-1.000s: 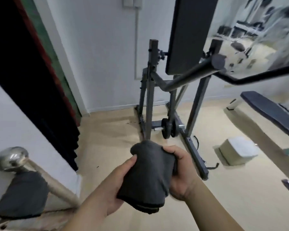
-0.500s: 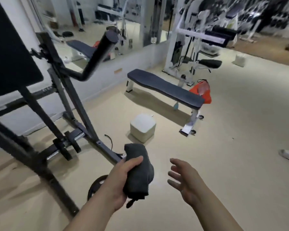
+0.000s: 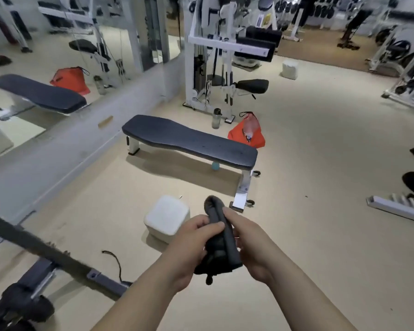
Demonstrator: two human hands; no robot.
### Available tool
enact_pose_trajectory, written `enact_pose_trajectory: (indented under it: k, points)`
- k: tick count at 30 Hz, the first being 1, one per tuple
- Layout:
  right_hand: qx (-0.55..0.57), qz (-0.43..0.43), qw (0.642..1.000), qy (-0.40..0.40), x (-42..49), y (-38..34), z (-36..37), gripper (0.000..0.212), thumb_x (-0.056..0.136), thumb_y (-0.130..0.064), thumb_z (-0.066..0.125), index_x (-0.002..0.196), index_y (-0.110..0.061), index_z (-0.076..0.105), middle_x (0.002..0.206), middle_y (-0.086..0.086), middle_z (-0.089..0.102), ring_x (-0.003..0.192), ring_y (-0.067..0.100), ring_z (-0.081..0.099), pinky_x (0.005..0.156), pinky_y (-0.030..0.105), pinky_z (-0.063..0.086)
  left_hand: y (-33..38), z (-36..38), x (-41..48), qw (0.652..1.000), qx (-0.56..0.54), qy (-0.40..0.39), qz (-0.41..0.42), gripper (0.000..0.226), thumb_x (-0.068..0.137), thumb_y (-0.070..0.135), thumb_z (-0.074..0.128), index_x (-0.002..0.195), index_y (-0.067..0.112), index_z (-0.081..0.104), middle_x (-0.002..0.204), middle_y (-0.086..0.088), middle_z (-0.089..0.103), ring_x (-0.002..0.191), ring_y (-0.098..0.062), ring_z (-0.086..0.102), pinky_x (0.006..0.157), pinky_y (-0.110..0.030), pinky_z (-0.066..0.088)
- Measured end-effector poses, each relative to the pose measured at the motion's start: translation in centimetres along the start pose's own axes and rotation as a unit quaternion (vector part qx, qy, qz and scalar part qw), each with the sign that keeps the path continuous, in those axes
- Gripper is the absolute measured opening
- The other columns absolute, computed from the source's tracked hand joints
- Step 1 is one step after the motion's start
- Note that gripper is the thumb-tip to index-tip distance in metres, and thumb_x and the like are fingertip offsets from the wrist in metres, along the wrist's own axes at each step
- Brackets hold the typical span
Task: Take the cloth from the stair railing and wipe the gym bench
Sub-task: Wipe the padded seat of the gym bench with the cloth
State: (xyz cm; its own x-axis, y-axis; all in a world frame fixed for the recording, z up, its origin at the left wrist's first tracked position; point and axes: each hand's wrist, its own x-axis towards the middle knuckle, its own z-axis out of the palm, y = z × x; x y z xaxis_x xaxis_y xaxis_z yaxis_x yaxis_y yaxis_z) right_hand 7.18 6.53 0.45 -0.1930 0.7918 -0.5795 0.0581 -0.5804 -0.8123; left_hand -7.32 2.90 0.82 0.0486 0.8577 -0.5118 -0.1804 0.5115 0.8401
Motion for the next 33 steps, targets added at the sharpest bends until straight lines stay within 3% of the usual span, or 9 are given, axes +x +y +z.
enact_pose_trajectory:
  k: [5,10,12,15,19,23,26,29,33]
  points:
    - [0.088,0.014,0.996,0.007,8.2,-7.5,-3.4,0.05,0.092,-0.062,0.061,0.113,-0.021,0.079,0.113,0.013,0.079,0.105,0.031,0.076,0.097,0.043,0.056,7.7,1.4,9.6,0.996,0.028,-0.089,0.001,0.021,0.1,0.014,0.056,0.11,0.014,0.075,0.102,-0.007,0.076,0.086,-0.015,0.071,0.069,-0.026,0.056]
    - [0.066,0.038,0.997,-0.018,19.4,-13.0,-5.3,0.051,0.084,-0.056,0.075,0.106,-0.01,0.079,0.102,0.017,0.079,0.089,0.033,0.077,0.075,0.036,0.059,13.5,1.3,20.5,0.993,0.054,-0.101,0.011,0.032,0.1,0.005,0.051,0.117,0.016,0.076,0.117,-0.012,0.076,0.091,-0.019,0.071,0.073,-0.031,0.058]
    - [0.073,0.048,0.996,-0.02,24.5,-15.0,-5.5,0.041,0.088,-0.046,0.074,0.106,-0.01,0.078,0.099,0.017,0.078,0.082,0.031,0.076,0.07,0.035,0.059,15.3,0.6,24.7,0.998,0.043,-0.05,0.012,0.024,0.098,0.008,0.06,0.115,0.014,0.075,0.11,-0.011,0.078,0.088,-0.02,0.074,0.072,-0.031,0.059]
    - [0.078,0.079,0.993,-0.028,31.6,-18.7,-4.7,0.037,0.094,-0.037,0.064,0.114,-0.007,0.074,0.104,0.018,0.079,0.085,0.033,0.075,0.08,0.046,0.061,17.6,-1.3,30.0,0.997,-0.017,0.08,0.01,0.022,0.095,0.007,0.063,0.116,0.01,0.07,0.104,-0.013,0.079,0.087,-0.025,0.077,0.073,-0.037,0.061]
    - [0.076,0.095,0.99,-0.069,38.9,-24.3,-1.5,0.022,0.091,-0.029,0.061,0.098,-0.01,0.069,0.088,0.015,0.076,0.08,0.032,0.072,0.099,0.056,0.054,20.5,-5.7,34.6,0.977,0.0,0.209,0.028,0.015,0.095,0.007,0.062,0.099,0.012,0.075,0.106,-0.017,0.075,0.081,-0.018,0.07,0.077,-0.04,0.061]
    - [0.075,0.105,0.983,-0.132,44.5,-28.7,3.6,0.014,0.087,-0.018,0.059,0.087,-0.006,0.067,0.081,0.016,0.071,0.077,0.033,0.069,0.101,0.059,0.051,22.9,-10.8,37.7,0.955,0.039,0.29,0.044,0.019,0.094,0.009,0.061,0.091,0.019,0.077,0.094,-0.01,0.075,0.077,-0.018,0.067,0.08,-0.037,0.06]
    - [0.086,0.125,0.973,-0.174,48.5,-30.4,7.5,0.022,0.085,-0.012,0.053,0.091,0.002,0.069,0.091,0.024,0.074,0.078,0.038,0.073,0.084,0.056,0.061,24.2,-14.7,40.1,0.946,0.031,0.315,0.07,0.018,0.094,0.008,0.063,0.094,0.021,0.076,0.078,0.008,0.073,0.065,-0.005,0.063,0.063,-0.018,0.052]
    - [0.099,0.134,0.967,-0.19,52.0,-31.6,10.8,0.037,0.082,-0.012,0.057,0.114,0.004,0.067,0.113,0.031,0.072,0.093,0.043,0.072,0.084,0.058,0.06,25.3,-18.1,42.5,0.941,0.058,0.321,0.085,0.019,0.09,0.01,0.069,0.098,0.027,0.074,0.079,0.016,0.071,0.069,-0.008,0.06,0.066,-0.016,0.047]
    - [0.062,0.125,0.975,-0.171,58.2,-34.3,14.8,0.034,0.093,-0.021,0.062,0.115,0.003,0.069,0.108,0.026,0.076,0.089,0.039,0.075,0.077,0.048,0.062,28.3,-22.8,47.4,0.942,0.096,0.308,0.096,0.025,0.089,0.009,0.069,0.102,0.03,0.074,0.1,0.004,0.075,0.07,-0.009,0.062,0.056,-0.018,0.052]
